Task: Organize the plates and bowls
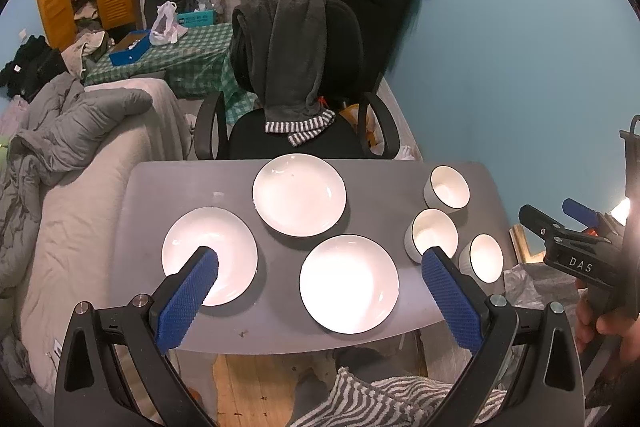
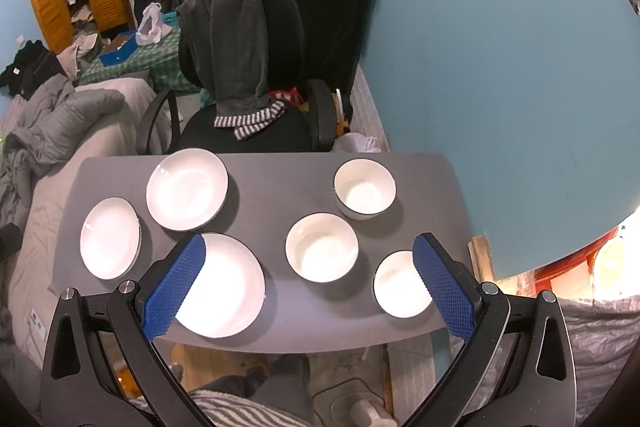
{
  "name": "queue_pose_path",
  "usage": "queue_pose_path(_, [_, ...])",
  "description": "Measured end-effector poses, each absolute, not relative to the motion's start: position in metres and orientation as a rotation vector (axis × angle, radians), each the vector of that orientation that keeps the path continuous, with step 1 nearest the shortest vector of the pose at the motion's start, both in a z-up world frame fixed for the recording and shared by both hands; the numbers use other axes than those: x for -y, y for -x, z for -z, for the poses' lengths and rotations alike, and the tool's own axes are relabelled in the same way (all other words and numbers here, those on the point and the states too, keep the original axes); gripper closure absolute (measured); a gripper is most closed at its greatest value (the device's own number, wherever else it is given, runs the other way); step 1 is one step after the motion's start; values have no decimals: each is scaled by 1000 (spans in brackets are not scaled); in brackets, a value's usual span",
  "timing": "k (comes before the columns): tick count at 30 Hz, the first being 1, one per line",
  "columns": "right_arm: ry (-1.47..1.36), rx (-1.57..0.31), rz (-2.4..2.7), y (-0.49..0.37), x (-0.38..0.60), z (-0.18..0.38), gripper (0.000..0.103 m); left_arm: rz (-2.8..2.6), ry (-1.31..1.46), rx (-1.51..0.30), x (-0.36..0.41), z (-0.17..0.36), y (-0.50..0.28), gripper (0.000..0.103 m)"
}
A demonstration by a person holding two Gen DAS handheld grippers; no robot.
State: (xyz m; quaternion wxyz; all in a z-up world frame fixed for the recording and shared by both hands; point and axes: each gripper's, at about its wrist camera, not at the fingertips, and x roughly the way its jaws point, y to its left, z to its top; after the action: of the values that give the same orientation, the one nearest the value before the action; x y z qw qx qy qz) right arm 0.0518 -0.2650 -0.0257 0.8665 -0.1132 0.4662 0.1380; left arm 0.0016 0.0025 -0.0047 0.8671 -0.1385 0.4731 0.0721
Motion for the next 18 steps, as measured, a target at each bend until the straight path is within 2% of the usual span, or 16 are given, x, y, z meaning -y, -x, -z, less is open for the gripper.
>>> queue_pose_path(18, [238, -977, -286, -52, 264, 24, 1, -129, 295, -993, -2, 5, 2, 0])
